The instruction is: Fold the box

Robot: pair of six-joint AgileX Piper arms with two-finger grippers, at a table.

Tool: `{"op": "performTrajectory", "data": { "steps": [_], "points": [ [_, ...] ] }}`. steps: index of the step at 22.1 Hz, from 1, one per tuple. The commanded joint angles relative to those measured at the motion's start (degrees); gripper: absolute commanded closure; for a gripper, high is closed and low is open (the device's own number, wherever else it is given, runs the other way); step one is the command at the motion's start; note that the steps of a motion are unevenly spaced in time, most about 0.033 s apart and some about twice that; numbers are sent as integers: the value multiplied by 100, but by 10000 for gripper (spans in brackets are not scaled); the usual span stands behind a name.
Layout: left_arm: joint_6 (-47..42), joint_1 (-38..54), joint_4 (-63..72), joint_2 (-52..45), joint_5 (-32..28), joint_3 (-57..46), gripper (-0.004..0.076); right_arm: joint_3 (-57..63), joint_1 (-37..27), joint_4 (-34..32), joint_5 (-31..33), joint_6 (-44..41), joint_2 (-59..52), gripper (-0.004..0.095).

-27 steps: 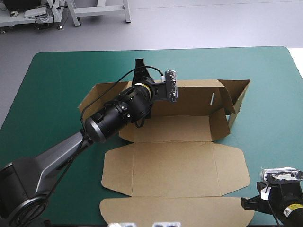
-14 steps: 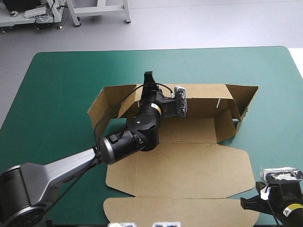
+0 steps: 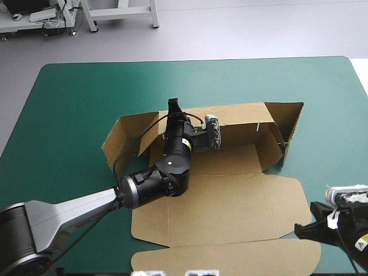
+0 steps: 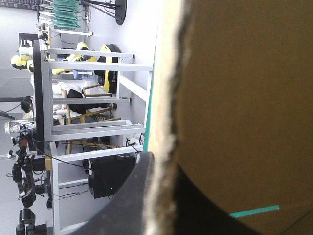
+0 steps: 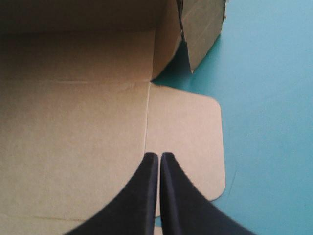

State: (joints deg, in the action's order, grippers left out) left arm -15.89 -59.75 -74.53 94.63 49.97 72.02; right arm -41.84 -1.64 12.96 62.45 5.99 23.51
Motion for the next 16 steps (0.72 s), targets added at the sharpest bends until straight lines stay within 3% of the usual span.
{"op": "performTrajectory", "data": {
  "steps": [1,8,12,16],
  "points": [
    [-278,-58,-299,-297,-7,102,733,-1314,22,118,-277,-5,941,908],
    [-538,-58,-326,-297,-122,102,733,-4077,22,203,-413,-5,3696,908],
    [-538,-58,-326,-297,-147,102,733,-5029,22,657,-544,185,4924,908],
    [-538,-58,-326,-297,-244,102,733,-5667,22,684,-544,185,5754,908]
  ]
}}
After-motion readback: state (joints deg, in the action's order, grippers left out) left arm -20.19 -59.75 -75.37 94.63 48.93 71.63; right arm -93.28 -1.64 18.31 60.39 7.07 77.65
